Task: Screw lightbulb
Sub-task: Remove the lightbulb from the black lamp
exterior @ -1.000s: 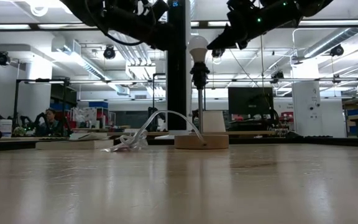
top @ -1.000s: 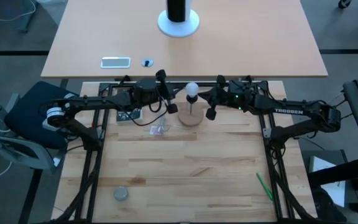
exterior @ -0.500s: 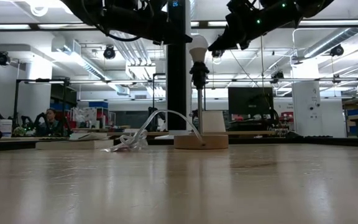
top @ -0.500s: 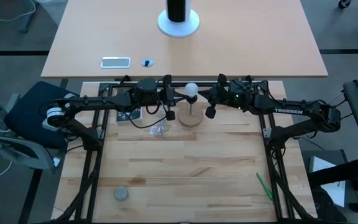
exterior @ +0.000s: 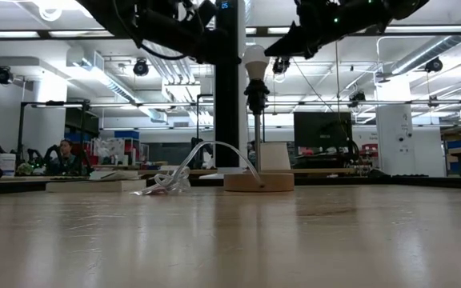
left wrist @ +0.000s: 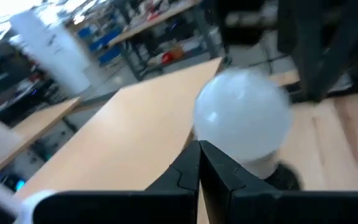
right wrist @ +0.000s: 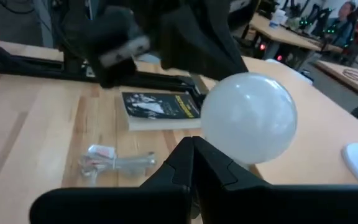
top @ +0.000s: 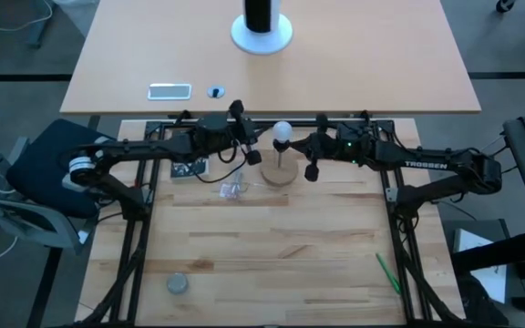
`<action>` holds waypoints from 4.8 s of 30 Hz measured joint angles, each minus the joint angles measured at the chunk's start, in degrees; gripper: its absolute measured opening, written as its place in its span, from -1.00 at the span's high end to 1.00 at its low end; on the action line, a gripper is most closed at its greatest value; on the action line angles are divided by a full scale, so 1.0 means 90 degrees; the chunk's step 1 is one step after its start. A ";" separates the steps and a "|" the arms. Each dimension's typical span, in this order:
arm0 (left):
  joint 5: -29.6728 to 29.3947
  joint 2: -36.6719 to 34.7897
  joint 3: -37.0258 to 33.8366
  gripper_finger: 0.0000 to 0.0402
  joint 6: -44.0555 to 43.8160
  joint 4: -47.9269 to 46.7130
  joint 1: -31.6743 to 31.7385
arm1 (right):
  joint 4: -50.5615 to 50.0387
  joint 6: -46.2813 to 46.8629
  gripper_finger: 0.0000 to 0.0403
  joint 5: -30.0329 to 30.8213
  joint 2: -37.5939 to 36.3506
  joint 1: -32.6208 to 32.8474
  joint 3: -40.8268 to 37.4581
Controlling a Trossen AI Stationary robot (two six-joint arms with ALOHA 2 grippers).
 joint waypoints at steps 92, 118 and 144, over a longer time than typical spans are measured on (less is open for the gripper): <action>0.2081 0.0175 -0.0002 1.00 0.0098 0.0396 -0.0017 | -0.0284 0.0005 1.00 0.1195 -0.0141 -0.0035 -0.0132; 0.1892 0.0172 -0.0002 1.00 0.0143 0.0387 -0.0015 | -0.0256 -0.0026 1.00 0.0782 -0.0447 -0.0051 -0.0190; 0.0747 0.0414 0.0000 1.00 0.0262 0.0504 -0.0006 | -0.0449 -0.0151 1.00 0.0358 -0.0579 0.0182 -0.0257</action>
